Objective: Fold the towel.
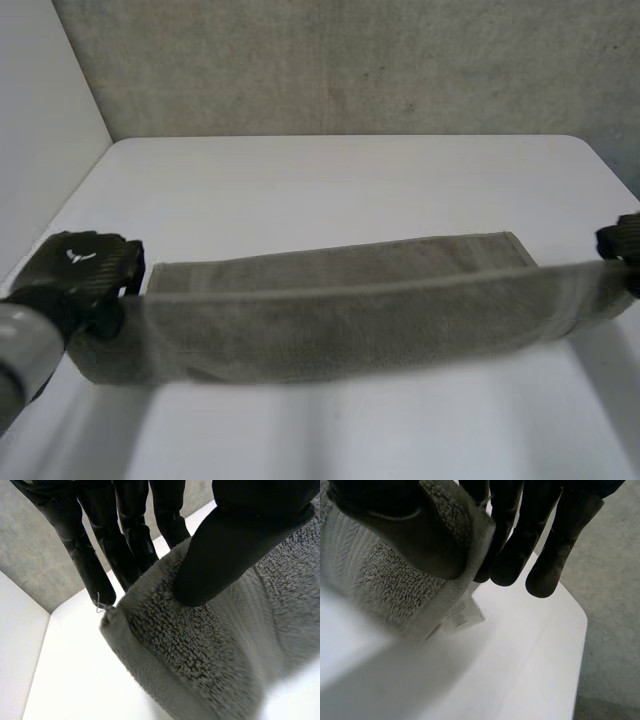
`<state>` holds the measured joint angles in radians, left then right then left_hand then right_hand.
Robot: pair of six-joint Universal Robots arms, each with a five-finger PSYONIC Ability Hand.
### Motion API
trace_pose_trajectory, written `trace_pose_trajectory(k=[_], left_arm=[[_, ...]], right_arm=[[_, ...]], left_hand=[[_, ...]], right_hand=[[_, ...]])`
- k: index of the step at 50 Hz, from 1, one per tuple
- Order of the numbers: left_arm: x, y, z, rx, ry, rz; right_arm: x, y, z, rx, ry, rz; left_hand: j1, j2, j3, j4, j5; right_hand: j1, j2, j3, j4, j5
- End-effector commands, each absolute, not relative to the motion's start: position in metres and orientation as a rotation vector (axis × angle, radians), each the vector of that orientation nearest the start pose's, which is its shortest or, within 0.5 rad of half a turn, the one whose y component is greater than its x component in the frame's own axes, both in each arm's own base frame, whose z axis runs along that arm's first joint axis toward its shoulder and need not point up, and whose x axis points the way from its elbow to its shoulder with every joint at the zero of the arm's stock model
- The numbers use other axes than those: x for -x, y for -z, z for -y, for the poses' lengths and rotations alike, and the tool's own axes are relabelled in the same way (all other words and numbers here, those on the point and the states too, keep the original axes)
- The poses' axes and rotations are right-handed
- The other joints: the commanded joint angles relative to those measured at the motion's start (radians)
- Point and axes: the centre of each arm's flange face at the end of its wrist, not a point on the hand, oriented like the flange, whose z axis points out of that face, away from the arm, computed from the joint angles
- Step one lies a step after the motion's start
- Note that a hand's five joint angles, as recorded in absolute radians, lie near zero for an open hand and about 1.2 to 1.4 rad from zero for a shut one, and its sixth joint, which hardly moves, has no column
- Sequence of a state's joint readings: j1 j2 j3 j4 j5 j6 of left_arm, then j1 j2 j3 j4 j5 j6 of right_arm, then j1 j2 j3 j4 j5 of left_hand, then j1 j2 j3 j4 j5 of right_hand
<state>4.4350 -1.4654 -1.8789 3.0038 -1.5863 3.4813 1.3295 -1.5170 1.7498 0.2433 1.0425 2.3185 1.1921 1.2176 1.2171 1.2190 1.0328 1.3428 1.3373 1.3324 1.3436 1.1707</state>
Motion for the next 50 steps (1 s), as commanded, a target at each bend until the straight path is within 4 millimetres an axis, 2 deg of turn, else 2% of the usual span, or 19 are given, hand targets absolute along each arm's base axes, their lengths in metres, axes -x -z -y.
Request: trace_pose_trajectory(k=[1,4,6,13,20,27,28,29,30,31,34,36,37,39,42,44,45,47,50], left_arm=[[0.205,-0.201,0.253,-0.759,1.724,-2.45],[0.212,-0.184,0.277,-0.766,1.696,-2.471],[0.216,-0.178,0.289,-0.767,1.691,-2.473],[0.231,-0.15,0.338,-0.763,1.71,-2.464],[0.239,-0.139,0.366,-0.751,1.749,-2.439],[0.243,-0.134,0.376,-0.741,1.778,-2.429],[0.243,-0.134,0.377,-0.736,1.792,-2.421],[0.243,-0.134,0.377,-0.736,1.792,-2.421],[0.243,-0.133,0.377,-0.73,1.802,-2.415],[0.243,-0.132,0.377,-0.727,1.8,-2.413],[0.243,-0.133,0.377,-0.73,1.809,-2.408],[0.243,-0.138,0.374,-0.727,1.812,-2.406],[0.243,-0.138,0.374,-0.727,1.812,-2.406],[0.241,-0.161,0.369,-0.713,1.867,-2.367],[0.238,-0.174,0.366,-0.7,1.897,-2.346],[0.233,-0.201,0.357,-0.675,1.956,-2.296],[0.233,-0.201,0.357,-0.675,1.957,-2.296],[0.227,-0.228,0.341,-0.653,2.013,-2.25],[0.225,-0.238,0.332,-0.647,2.033,-2.238]], right_arm=[[-0.153,-0.195,0.338,1.208,1.848,-2.472],[-0.156,-0.187,0.35,1.2,1.861,-2.487],[-0.163,-0.172,0.371,1.199,1.882,-2.477],[-0.188,-0.154,0.399,1.209,1.92,-2.44],[-0.202,-0.145,0.425,1.202,2.005,-2.454],[-0.208,-0.14,0.43,1.205,2.01,-2.472],[-0.208,-0.139,0.429,1.2,2.004,-2.489],[-0.208,-0.139,0.429,1.2,2.003,-2.489],[-0.207,-0.14,0.43,1.187,2.004,-2.509],[-0.208,-0.143,0.429,1.179,2.012,-2.515],[-0.21,-0.148,0.427,1.168,2.026,-2.51],[-0.211,-0.172,0.425,1.121,2.096,-2.469],[-0.211,-0.173,0.425,1.121,2.096,-2.469],[-0.209,-0.205,0.419,1.017,2.169,-2.414],[-0.206,-0.219,0.414,0.959,2.191,-2.39],[-0.203,-0.248,0.4,0.878,2.244,-2.321],[-0.203,-0.248,0.4,0.878,2.244,-2.321],[-0.202,-0.266,0.38,0.884,2.246,-2.276],[-0.202,-0.268,0.369,0.899,2.225,-2.269]], left_hand=[[0.204,0.179,0.179,0.177,0.189],[0.204,0.179,0.179,0.177,0.189],[0.204,0.179,0.179,0.177,0.189],[0.204,0.179,0.179,0.177,0.189],[0.204,0.179,0.179,0.177,0.189],[0.204,0.179,0.179,0.177,0.189],[0.204,0.179,0.179,0.177,0.189],[0.204,0.179,0.179,0.177,0.189],[-0.246,-0.271,-0.271,-0.273,-0.261],[-1.018,-1.043,-1.043,-1.044,-1.033],[-0.894,-0.919,-0.918,-0.92,-0.909],[-1.018,-1.043,-1.043,-1.044,-1.033],[-1.018,-1.043,-1.043,-1.044,-1.033],[-1.018,-1.043,-1.043,-1.044,-1.033],[-1.018,-1.043,-1.043,-1.044,-1.033],[-1.018,-1.043,-1.043,-1.044,-1.033],[-1.018,-1.043,-1.043,-1.044,-1.033],[-1.018,-1.043,-1.043,-1.044,-1.033],[-1.018,-1.043,-1.043,-1.044,-1.033]], right_hand=[[0.053,0.059,0.064,0.053,0.051],[0.053,0.059,0.064,0.053,0.051],[0.053,0.059,0.064,0.053,0.051],[0.053,0.059,0.064,0.053,0.051],[0.053,0.059,0.064,0.053,0.051],[0.053,0.059,0.064,0.053,0.051],[-0.198,-0.193,-0.188,-0.199,-0.201],[-0.201,-0.195,-0.191,-0.202,-0.203],[-1.168,-1.163,-1.158,-1.169,-1.171],[-1.168,-1.163,-1.158,-1.169,-1.171],[-1.168,-1.163,-1.158,-1.169,-1.171],[-1.168,-1.163,-1.158,-1.169,-1.171],[-1.168,-1.163,-1.158,-1.169,-1.171],[-1.168,-1.163,-1.158,-1.169,-1.171],[-1.168,-1.163,-1.158,-1.169,-1.171],[-1.168,-1.163,-1.158,-1.169,-1.171],[-1.168,-1.163,-1.158,-1.169,-1.171],[-1.168,-1.163,-1.158,-1.169,-1.171],[-1.168,-1.163,-1.158,-1.169,-1.171]])
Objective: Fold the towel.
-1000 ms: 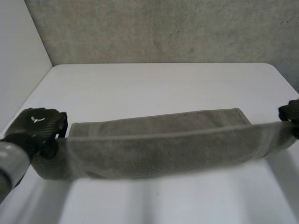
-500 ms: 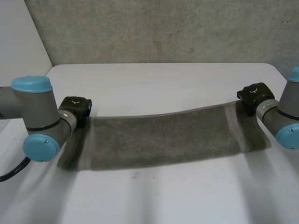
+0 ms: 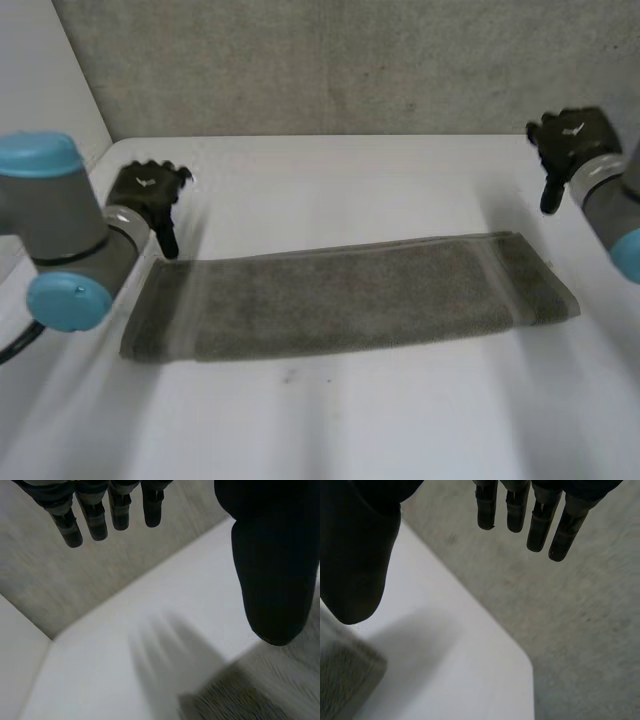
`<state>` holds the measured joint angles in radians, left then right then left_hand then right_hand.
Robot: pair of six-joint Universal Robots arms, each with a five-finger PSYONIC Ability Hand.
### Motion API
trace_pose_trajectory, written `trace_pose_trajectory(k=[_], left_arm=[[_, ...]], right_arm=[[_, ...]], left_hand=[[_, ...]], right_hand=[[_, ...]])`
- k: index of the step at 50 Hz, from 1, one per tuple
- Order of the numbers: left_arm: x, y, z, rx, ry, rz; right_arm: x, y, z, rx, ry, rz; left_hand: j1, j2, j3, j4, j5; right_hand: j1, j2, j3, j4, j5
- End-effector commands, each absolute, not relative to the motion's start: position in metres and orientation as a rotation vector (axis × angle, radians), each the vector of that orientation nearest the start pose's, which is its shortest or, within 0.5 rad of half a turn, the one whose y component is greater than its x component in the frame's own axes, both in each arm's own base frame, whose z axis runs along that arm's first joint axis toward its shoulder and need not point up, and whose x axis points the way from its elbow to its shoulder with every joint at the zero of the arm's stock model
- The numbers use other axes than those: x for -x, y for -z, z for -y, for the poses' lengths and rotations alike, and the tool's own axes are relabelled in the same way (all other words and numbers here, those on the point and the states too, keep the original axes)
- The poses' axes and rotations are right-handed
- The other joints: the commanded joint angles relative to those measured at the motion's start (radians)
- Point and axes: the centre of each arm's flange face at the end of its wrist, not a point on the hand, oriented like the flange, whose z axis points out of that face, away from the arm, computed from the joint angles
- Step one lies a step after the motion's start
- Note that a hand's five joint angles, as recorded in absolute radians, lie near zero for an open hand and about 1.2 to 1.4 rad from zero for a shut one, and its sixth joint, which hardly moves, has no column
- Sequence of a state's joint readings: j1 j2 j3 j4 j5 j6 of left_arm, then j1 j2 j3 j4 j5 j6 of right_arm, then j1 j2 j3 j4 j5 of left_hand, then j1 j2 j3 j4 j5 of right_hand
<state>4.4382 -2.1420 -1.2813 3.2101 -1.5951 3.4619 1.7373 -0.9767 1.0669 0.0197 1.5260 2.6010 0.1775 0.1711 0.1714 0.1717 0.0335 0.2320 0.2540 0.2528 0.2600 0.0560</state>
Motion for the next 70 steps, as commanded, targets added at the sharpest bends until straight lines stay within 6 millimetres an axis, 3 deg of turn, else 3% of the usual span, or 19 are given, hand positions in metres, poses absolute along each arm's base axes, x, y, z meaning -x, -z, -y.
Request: trace_pose_trajectory(k=[1,3,5,8,13,19,21,29,35,37,38,40,47,52,58,60,62,65,70], left_arm=[[0.222,-0.242,0.323,-0.64,2.039,-2.239],[0.222,-0.245,0.312,-0.642,2.046,-2.247],[0.219,-0.246,0.293,-0.625,2.05,-2.285],[0.217,-0.243,0.284,-0.604,2.05,-2.314],[0.213,-0.225,0.265,-0.465,2.114,-2.413],[0.213,-0.209,0.261,-0.354,2.174,-2.473],[0.214,-0.202,0.26,-0.318,2.215,-2.482],[0.214,-0.189,0.261,-0.31,2.233,-2.473],[0.212,-0.185,0.259,-0.308,2.217,-2.483],[0.212,-0.183,0.257,-0.311,2.208,-2.491],[0.212,-0.183,0.257,-0.311,2.208,-2.491],[0.212,-0.183,0.256,-0.314,2.204,-2.495],[0.212,-0.183,0.256,-0.314,2.203,-2.493],[0.212,-0.183,0.256,-0.311,2.205,-2.49],[0.211,-0.182,0.254,-0.31,2.196,-2.496],[0.211,-0.182,0.254,-0.314,2.196,-2.495],[0.211,-0.182,0.254,-0.314,2.196,-2.495],[0.211,-0.182,0.254,-0.314,2.196,-2.495],[0.211,-0.182,0.254,-0.314,2.196,-2.495]], right_arm=[[-0.202,-0.266,0.359,0.918,2.195,-2.271],[-0.199,-0.263,0.349,0.937,2.165,-2.278],[-0.185,-0.251,0.336,0.938,2.089,-2.345],[-0.176,-0.241,0.331,0.941,2.041,-2.39],[-0.157,-0.199,0.315,1.022,1.861,-2.489],[-0.149,-0.166,0.317,1.049,1.798,-2.493],[-0.147,-0.146,0.322,1.06,1.779,-2.472],[-0.142,-0.12,0.332,1.052,1.748,-2.478],[-0.137,-0.119,0.338,1.043,1.786,-2.48],[-0.135,-0.12,0.341,1.038,1.819,-2.472],[-0.135,-0.12,0.341,1.038,1.819,-2.472],[-0.133,-0.12,0.343,1.038,1.838,-2.469],[-0.117,-0.126,0.349,0.986,1.891,-2.524],[-0.09,-0.134,0.354,0.9,1.914,-2.617],[-0.042,-0.137,0.35,0.893,1.812,-2.814],[-0.012,-0.141,0.348,0.934,1.774,-2.918],[0.0,-0.145,0.347,0.962,1.775,-2.96],[0.013,-0.152,0.346,1.015,1.77,-3.014],[0.008,-0.166,0.346,1.03,1.835,-2.981]], left_hand=[[-0.003,0.003,0.003,0.003,-0.033],[-0.003,0.003,0.003,0.003,-0.033],[-0.003,0.003,0.003,0.003,-0.033],[-0.003,0.003,0.003,0.003,-0.033],[-0.003,0.003,0.003,0.003,-0.033],[-0.003,0.003,0.003,0.003,-0.033],[-0.003,0.003,0.003,0.003,-0.033],[-0.003,0.003,0.003,0.003,-0.033],[-0.003,0.003,0.003,0.003,-0.033],[-0.003,0.003,0.003,0.003,-0.033],[-0.003,0.003,0.003,0.003,-0.033],[-0.003,0.003,0.003,0.003,-0.033],[-0.003,0.003,0.003,0.003,-0.033],[-0.003,0.003,0.003,0.003,-0.033],[-0.003,0.003,0.003,0.003,-0.033],[-0.003,0.003,0.003,0.003,-0.033],[-0.003,0.003,0.003,0.003,-0.033],[-0.003,0.003,0.003,0.003,-0.033],[-0.003,0.003,0.003,0.003,-0.033]], right_hand=[[-0.057,-0.079,-0.078,-0.085,-0.056],[-0.057,-0.079,-0.078,-0.085,-0.056],[-0.057,-0.079,-0.078,-0.085,-0.056],[-0.053,-0.075,-0.074,-0.081,-0.052],[0.201,0.18,0.181,0.174,0.203],[0.267,0.245,0.246,0.239,0.268],[0.276,0.254,0.255,0.248,0.277],[0.428,0.406,0.407,0.4,0.43],[0.587,0.565,0.566,0.559,0.588],[0.809,0.787,0.788,0.781,0.81],[0.81,0.788,0.789,0.782,0.812],[1.163,1.141,1.142,1.135,1.164],[1.164,1.142,1.143,1.136,1.166],[1.164,1.142,1.143,1.136,1.166],[1.164,1.142,1.143,1.136,1.166],[1.164,1.142,1.143,1.136,1.166],[1.164,1.142,1.143,1.136,1.166],[1.164,1.142,1.143,1.136,1.166],[1.164,1.142,1.143,1.136,1.166]])
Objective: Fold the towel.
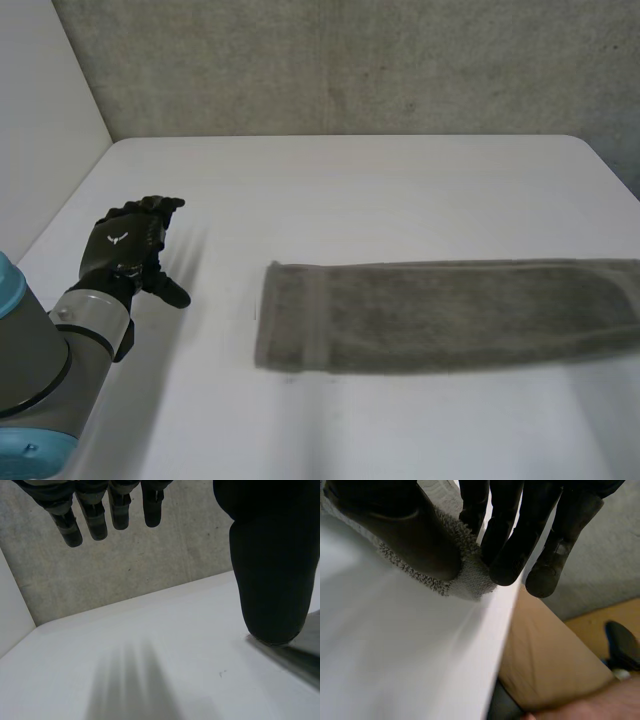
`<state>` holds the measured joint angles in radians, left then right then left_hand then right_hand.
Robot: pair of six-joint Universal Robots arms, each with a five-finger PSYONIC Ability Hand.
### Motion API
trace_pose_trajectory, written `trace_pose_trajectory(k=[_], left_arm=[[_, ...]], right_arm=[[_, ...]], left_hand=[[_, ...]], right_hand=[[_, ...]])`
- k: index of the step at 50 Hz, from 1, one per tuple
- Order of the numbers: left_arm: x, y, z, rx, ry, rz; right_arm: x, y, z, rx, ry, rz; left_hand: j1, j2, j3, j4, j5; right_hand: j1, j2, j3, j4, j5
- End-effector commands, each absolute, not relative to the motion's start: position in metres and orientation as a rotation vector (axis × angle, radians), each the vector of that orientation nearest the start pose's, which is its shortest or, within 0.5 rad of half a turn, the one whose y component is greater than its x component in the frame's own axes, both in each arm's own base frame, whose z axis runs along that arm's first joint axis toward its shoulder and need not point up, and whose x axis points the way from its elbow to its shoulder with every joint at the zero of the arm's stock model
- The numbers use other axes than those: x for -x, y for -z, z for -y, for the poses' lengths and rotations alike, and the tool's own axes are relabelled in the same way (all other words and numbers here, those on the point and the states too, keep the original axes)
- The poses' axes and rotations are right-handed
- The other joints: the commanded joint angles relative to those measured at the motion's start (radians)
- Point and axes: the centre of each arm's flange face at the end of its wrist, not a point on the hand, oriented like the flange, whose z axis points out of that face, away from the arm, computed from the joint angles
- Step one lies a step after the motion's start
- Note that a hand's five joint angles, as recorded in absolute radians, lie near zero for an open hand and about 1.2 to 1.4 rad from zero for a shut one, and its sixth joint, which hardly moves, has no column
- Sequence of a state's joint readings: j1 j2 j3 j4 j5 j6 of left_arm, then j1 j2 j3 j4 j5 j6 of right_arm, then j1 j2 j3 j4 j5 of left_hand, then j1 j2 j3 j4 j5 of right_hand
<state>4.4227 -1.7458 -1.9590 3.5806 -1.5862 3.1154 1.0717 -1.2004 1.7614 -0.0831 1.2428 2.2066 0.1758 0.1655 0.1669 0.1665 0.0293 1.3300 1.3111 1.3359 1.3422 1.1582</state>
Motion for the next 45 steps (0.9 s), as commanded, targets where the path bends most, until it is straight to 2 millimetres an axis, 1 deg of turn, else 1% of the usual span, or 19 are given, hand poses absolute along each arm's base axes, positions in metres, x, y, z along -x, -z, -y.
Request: trace_pose_trajectory(k=[1,4,6,7,9,10,12,13,14,18,23,29,33,34,35,36,37,40,45], left_arm=[[0.211,-0.182,0.254,-0.314,2.198,-2.494],[0.211,-0.181,0.254,-0.314,2.194,-2.497],[0.211,-0.181,0.254,-0.313,2.191,-2.498],[0.211,-0.181,0.254,-0.313,2.191,-2.498],[0.211,-0.181,0.254,-0.313,2.191,-2.498],[0.211,-0.181,0.254,-0.313,2.191,-2.498],[0.211,-0.18,0.254,-0.313,2.189,-2.499],[0.211,-0.18,0.254,-0.313,2.189,-2.499],[0.211,-0.18,0.254,-0.313,2.187,-2.501],[0.211,-0.179,0.255,-0.311,2.182,-2.503],[0.211,-0.178,0.254,-0.312,2.176,-2.508],[0.21,-0.177,0.254,-0.312,2.174,-2.509],[0.211,-0.177,0.254,-0.314,2.175,-2.51],[0.211,-0.177,0.254,-0.314,2.175,-2.51],[0.211,-0.177,0.254,-0.314,2.175,-2.51],[0.211,-0.177,0.254,-0.314,2.175,-2.51],[0.211,-0.177,0.254,-0.314,2.175,-2.51],[0.211,-0.176,0.254,-0.316,2.172,-2.51],[0.211,-0.177,0.254,-0.318,2.175,-2.509]], right_arm=[[-0.003,-0.175,0.347,1.054,1.894,-2.927],[-0.028,-0.186,0.346,1.099,1.959,-2.825],[-0.085,-0.203,0.341,1.188,2.052,-2.6],[-0.085,-0.203,0.341,1.189,2.052,-2.599],[-0.138,-0.211,0.329,1.247,2.095,-2.388],[-0.139,-0.211,0.329,1.248,2.095,-2.387],[-0.196,-0.219,0.309,1.319,2.148,-2.156],[-0.196,-0.219,0.309,1.32,2.148,-2.155],[-0.228,-0.223,0.294,1.365,2.169,-2.038],[-0.315,-0.208,0.24,1.51,2.108,-1.769],[-0.367,-0.174,0.193,1.629,1.947,-1.636],[-0.396,-0.13,0.145,1.759,1.768,-1.548],[-0.397,-0.125,0.139,1.77,1.754,-1.544],[-0.397,-0.126,0.14,1.77,1.756,-1.548],[-0.397,-0.126,0.14,1.77,1.756,-1.548],[-0.395,-0.13,0.141,1.759,1.762,-1.56],[-0.392,-0.136,0.14,1.751,1.774,-1.572],[-0.389,-0.149,0.142,1.728,1.81,-1.577],[-0.342,-0.182,0.193,1.47,1.912,-1.806]], left_hand=[[-0.001,0.009,0.008,0.008,-0.029],[-0.001,0.009,0.008,0.008,-0.029],[-0.001,0.009,0.008,0.008,-0.029],[-0.001,0.009,0.008,0.008,-0.029],[-0.001,0.009,0.008,0.008,-0.029],[-0.001,0.009,0.008,0.008,-0.029],[-0.001,0.009,0.008,0.008,-0.029],[-0.001,0.009,0.008,0.008,-0.029],[-0.001,0.009,0.008,0.008,-0.029],[-0.001,0.009,0.008,0.008,-0.029],[-0.001,0.009,0.008,0.008,-0.029],[-0.001,0.009,0.008,0.008,-0.029],[-0.001,0.009,0.008,0.008,-0.029],[-0.001,0.009,0.008,0.008,-0.029],[-0.001,0.009,0.008,0.008,-0.029],[-0.001,0.009,0.008,0.008,-0.029],[-0.001,0.009,0.008,0.008,-0.029],[-0.001,0.009,0.008,0.008,-0.029],[-0.001,0.009,0.008,0.008,-0.029]], right_hand=[[0.066,0.085,0.06,0.054,0.064],[0.066,0.085,0.06,0.054,0.064],[0.066,0.085,0.06,0.054,0.064],[0.066,0.085,0.06,0.054,0.064],[0.066,0.085,0.06,0.054,0.064],[0.066,0.085,0.06,0.054,0.064],[0.066,0.085,0.06,0.054,0.064],[0.066,0.085,0.06,0.054,0.064],[0.066,0.085,0.06,0.054,0.064],[0.066,0.085,0.06,0.054,0.064],[0.066,0.085,0.06,0.054,0.064],[0.066,0.085,0.06,0.054,0.064],[0.066,0.085,0.06,0.054,0.064],[-0.247,-0.228,-0.252,-0.259,-0.249],[-0.25,-0.231,-0.256,-0.262,-0.252],[-0.901,-0.882,-0.907,-0.913,-0.904],[-1.155,-1.137,-1.161,-1.168,-1.158],[-1.155,-1.137,-1.161,-1.168,-1.158],[-1.155,-1.137,-1.161,-1.168,-1.158]])
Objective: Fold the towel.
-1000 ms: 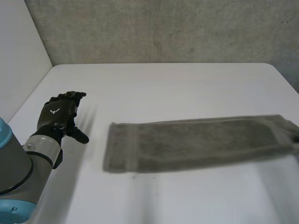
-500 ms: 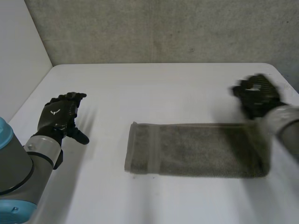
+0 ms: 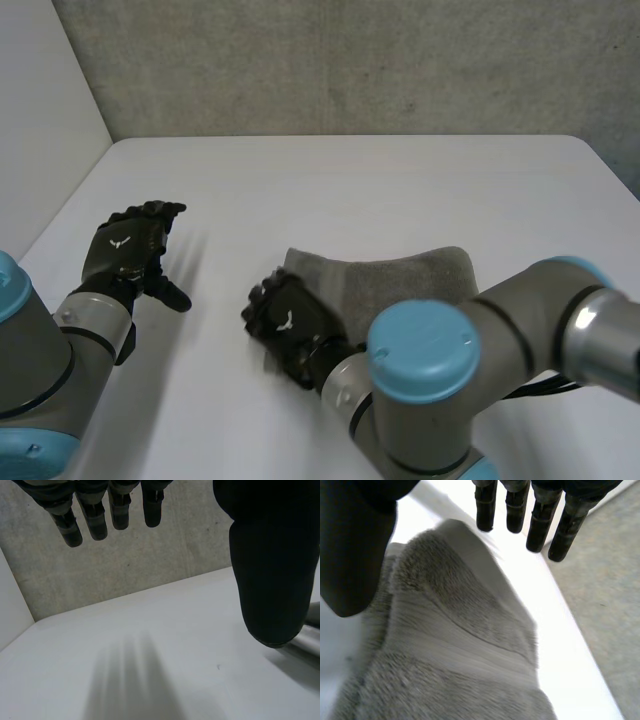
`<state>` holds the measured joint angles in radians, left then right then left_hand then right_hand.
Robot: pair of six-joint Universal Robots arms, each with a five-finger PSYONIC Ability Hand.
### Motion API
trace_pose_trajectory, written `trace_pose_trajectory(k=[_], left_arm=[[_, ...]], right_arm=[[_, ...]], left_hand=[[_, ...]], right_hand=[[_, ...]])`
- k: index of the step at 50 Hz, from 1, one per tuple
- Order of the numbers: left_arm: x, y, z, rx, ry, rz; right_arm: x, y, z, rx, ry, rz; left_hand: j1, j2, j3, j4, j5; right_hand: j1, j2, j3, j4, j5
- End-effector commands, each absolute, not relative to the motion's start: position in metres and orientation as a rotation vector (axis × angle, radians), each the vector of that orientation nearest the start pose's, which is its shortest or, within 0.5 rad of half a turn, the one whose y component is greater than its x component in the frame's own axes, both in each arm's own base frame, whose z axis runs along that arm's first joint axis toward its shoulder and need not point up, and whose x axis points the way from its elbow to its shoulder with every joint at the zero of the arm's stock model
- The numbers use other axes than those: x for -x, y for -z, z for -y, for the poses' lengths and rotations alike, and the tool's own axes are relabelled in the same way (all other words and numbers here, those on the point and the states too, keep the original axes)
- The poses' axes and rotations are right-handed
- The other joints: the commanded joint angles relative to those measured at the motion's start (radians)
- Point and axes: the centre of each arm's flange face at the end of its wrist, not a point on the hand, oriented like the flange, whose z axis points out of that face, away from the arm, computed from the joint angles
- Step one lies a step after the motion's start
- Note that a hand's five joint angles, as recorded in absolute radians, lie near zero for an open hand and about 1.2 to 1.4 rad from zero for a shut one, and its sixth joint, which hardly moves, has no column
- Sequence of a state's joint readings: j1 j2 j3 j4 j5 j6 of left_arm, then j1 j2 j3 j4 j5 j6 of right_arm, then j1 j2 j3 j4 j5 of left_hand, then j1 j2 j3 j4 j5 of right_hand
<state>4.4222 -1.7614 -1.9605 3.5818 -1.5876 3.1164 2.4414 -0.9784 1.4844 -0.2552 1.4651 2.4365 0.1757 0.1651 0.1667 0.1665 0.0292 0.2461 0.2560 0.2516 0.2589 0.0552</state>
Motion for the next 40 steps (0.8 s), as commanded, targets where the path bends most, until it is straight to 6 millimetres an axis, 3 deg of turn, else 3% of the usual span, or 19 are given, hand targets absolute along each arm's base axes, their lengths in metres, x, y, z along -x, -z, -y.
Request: trace_pose_trajectory(k=[1,3,6,8,11,14,20,22,23,24,29,31,33,34,36,37,38,39,40], left_arm=[[0.211,-0.177,0.254,-0.318,2.175,-2.509],[0.212,-0.177,0.253,-0.32,2.177,-2.508],[0.212,-0.178,0.253,-0.322,2.178,-2.509],[0.214,-0.179,0.251,-0.333,2.185,-2.51],[0.221,-0.18,0.245,-0.37,2.2,-2.517],[0.224,-0.181,0.242,-0.386,2.208,-2.518],[0.23,-0.179,0.237,-0.42,2.208,-2.534],[0.23,-0.177,0.236,-0.425,2.201,-2.537],[0.23,-0.177,0.236,-0.425,2.201,-2.537],[0.23,-0.177,0.236,-0.425,2.201,-2.537],[0.23,-0.178,0.236,-0.423,2.204,-2.537],[0.23,-0.179,0.236,-0.421,2.205,-2.535],[0.23,-0.18,0.236,-0.422,2.212,-2.531],[0.23,-0.18,0.236,-0.422,2.212,-2.531],[0.23,-0.181,0.236,-0.42,2.216,-2.528],[0.23,-0.181,0.236,-0.419,2.216,-2.528],[0.23,-0.181,0.236,-0.419,2.218,-2.526],[0.23,-0.181,0.236,-0.419,2.218,-2.526],[0.23,-0.18,0.235,-0.42,2.21,-2.532]], right_arm=[[-0.342,-0.182,0.193,1.469,1.912,-1.807],[-0.318,-0.194,0.206,1.308,1.909,-1.892],[-0.306,-0.195,0.212,1.248,1.884,-1.937],[-0.275,-0.184,0.224,1.161,1.781,-2.071],[-0.249,-0.167,0.228,1.117,1.679,-2.167],[-0.239,-0.16,0.228,1.102,1.647,-2.192],[-0.208,-0.138,0.232,1.014,1.623,-2.266],[-0.203,-0.128,0.237,1.015,1.649,-2.285],[-0.203,-0.128,0.237,1.015,1.649,-2.285],[-0.202,-0.125,0.24,1.034,1.665,-2.288],[-0.201,-0.14,0.254,1.11,1.826,-2.27],[-0.204,-0.15,0.259,1.147,1.899,-2.248],[-0.239,-0.173,0.25,1.257,1.993,-2.076],[-0.239,-0.173,0.25,1.257,1.993,-2.075],[-0.297,-0.189,0.219,1.382,2.001,-1.812],[-0.298,-0.189,0.219,1.382,2.001,-1.811],[-0.323,-0.187,0.202,1.445,1.958,-1.718],[-0.323,-0.187,0.202,1.446,1.957,-1.717],[-0.343,-0.184,0.187,1.5,1.909,-1.654]], left_hand=[[-0.001,0.009,0.008,0.008,-0.029],[-0.001,0.009,0.008,0.008,-0.029],[-0.001,0.009,0.008,0.008,-0.029],[-0.001,0.009,0.008,0.008,-0.029],[-0.001,0.009,0.008,0.008,-0.029],[-0.001,0.009,0.008,0.008,-0.029],[-0.001,0.009,0.008,0.008,-0.029],[-0.001,0.009,0.008,0.008,-0.029],[-0.001,0.009,0.008,0.008,-0.029],[-0.001,0.009,0.008,0.008,-0.029],[-0.001,0.009,0.008,0.008,-0.029],[-0.001,0.009,0.008,0.008,-0.029],[-0.001,0.009,0.008,0.008,-0.029],[-0.001,0.009,0.008,0.008,-0.029],[-0.001,0.009,0.008,0.008,-0.029],[-0.001,0.009,0.008,0.008,-0.029],[-0.001,0.009,0.008,0.008,-0.029],[-0.001,0.009,0.008,0.008,-0.029],[-0.001,0.009,0.008,0.008,-0.029]], right_hand=[[-0.072,-0.081,-0.077,-0.084,-0.055],[-0.072,-0.081,-0.077,-0.084,-0.055],[-0.072,-0.081,-0.077,-0.084,-0.055],[-0.072,-0.081,-0.077,-0.084,-0.055],[-0.072,-0.081,-0.077,-0.084,-0.055],[-0.072,-0.081,-0.077,-0.084,-0.055],[0.265,0.255,0.259,0.252,0.281],[0.676,0.666,0.67,0.663,0.692],[0.679,0.669,0.673,0.666,0.695],[1.091,1.081,1.086,1.078,1.108],[1.15,1.14,1.145,1.137,1.167],[1.15,1.14,1.145,1.137,1.167],[1.15,1.14,1.145,1.137,1.167],[1.15,1.14,1.145,1.137,1.167],[1.15,1.14,1.145,1.137,1.167],[1.15,1.14,1.145,1.137,1.167],[1.15,1.14,1.145,1.137,1.167],[1.15,1.14,1.145,1.137,1.167],[1.15,1.14,1.145,1.137,1.167]])
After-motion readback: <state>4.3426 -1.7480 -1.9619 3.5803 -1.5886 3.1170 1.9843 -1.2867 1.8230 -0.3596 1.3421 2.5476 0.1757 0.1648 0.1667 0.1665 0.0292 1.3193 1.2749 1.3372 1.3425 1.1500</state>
